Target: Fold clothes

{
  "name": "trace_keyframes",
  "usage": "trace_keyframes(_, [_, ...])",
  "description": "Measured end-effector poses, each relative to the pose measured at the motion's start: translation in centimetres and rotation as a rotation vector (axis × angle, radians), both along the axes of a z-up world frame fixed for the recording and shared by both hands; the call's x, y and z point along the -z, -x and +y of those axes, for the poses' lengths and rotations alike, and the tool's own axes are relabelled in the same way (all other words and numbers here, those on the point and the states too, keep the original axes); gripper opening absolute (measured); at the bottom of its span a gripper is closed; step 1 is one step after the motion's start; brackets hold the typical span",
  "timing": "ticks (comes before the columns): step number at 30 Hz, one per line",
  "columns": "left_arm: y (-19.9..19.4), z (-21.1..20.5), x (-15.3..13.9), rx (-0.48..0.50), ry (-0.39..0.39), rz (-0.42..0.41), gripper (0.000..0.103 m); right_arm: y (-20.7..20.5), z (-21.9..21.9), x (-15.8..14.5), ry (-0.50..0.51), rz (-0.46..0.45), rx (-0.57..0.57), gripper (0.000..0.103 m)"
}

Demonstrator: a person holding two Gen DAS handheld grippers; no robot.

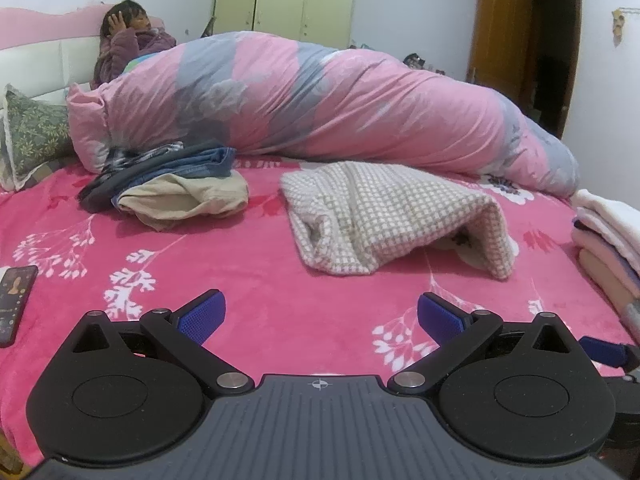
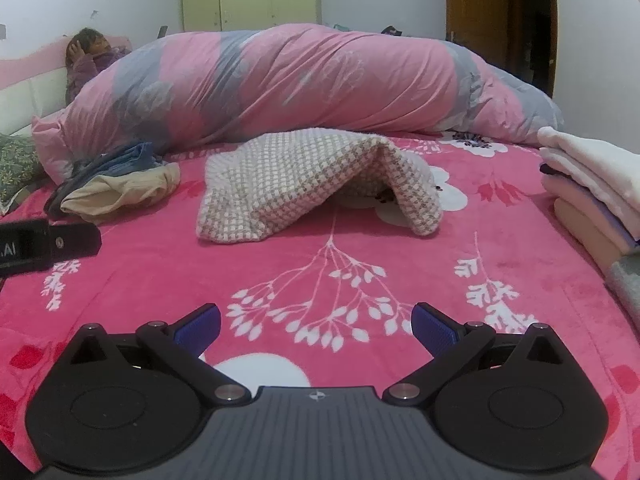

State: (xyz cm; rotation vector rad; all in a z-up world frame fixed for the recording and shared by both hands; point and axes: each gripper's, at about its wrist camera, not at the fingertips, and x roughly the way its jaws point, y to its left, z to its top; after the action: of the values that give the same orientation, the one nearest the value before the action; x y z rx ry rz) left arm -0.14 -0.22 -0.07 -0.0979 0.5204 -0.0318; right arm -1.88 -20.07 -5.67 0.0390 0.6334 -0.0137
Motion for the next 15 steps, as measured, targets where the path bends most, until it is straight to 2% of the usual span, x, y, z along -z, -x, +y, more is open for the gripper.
trace_keyframes(4, [0.5, -0.8, 0.2, -0.002, -0.034, -0.001, 0.103, 0.1, 0.4, -0.1, 0.012, -0.008, 0.01, 0.103])
trace_keyframes(6, [-0.2, 0.1, 0.2, 0.011, -0.017, 0.03, 0.103, 0.0, 0.4, 0.0, 0.012, -0.005, 0.015, 0.103])
trace_keyframes(15, [-0.2, 0.5, 0.6, 0.048, 0.007, 0.008, 0.103, -0.1, 0.3, -0.1, -0.014, 0.003, 0.042, 0.103])
